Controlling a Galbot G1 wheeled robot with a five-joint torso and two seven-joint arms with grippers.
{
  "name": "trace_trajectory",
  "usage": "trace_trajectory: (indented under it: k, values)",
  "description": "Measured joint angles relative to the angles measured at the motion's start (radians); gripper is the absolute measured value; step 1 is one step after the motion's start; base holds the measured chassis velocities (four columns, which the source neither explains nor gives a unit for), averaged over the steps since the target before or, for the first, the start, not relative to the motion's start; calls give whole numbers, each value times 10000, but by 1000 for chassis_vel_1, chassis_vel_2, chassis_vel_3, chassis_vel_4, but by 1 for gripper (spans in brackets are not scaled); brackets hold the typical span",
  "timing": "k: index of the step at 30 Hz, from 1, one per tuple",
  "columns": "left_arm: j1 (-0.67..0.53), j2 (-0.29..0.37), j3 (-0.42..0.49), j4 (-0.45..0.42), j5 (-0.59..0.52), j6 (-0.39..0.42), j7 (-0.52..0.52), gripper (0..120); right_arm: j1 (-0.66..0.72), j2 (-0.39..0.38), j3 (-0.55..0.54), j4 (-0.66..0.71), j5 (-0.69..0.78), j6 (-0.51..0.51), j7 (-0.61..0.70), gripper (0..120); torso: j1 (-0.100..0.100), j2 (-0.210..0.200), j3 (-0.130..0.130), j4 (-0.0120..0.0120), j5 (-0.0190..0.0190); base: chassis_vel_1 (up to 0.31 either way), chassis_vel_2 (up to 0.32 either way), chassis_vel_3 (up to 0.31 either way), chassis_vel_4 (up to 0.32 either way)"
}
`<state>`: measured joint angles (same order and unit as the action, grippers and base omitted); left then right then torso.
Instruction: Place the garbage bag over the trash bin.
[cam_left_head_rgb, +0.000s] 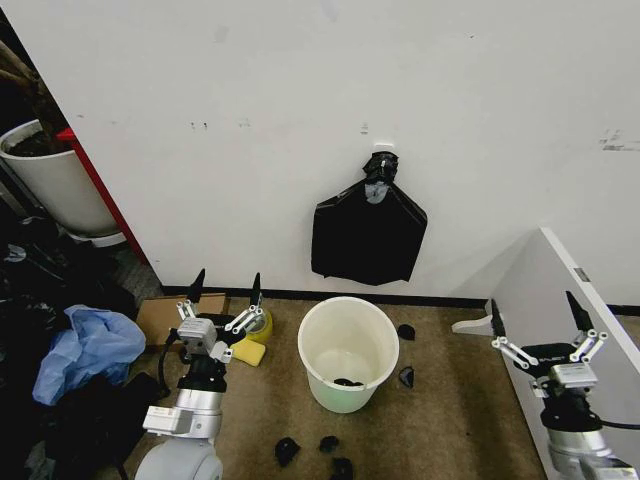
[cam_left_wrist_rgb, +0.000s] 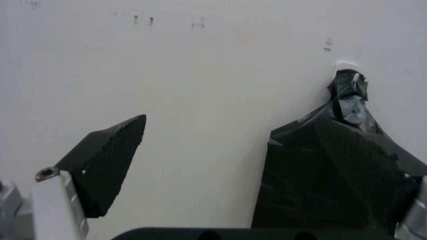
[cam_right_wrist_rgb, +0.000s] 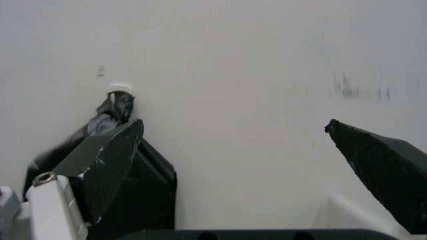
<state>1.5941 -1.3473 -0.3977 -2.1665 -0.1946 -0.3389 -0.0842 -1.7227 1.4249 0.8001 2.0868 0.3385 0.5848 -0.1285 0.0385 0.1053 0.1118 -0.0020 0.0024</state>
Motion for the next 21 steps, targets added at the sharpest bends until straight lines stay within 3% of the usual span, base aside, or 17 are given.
trace_trajectory:
  k: [8,11,13,17,21]
  values:
    - [214,-173,-46,-351,332,-38,118,100,-305,-97,-994,726,497,-940,646,100,0,0,0,-1,1,0,0,0,0]
    - [373,-203,-154,-109,1050,-562,342,100,-178,-137,-1438,1173,-297,-2205,2093,100,-1,0,-1,2,1,0,0,0,0]
    - [398,-195,-156,-106,959,-680,476,100,-27,-150,-1407,1032,-1376,-2582,2744,100,0,0,0,0,-2,0,0,0,0]
    - [546,-143,-41,-625,-92,-154,514,100,168,-254,-1058,446,-2592,-2030,2420,100,-1,1,-1,-1,8,0,0,0,0]
    - [537,-134,-51,-239,443,-329,538,100,276,-332,-871,107,-2467,-1157,1398,100,0,0,0,1,0,0,0,0,0]
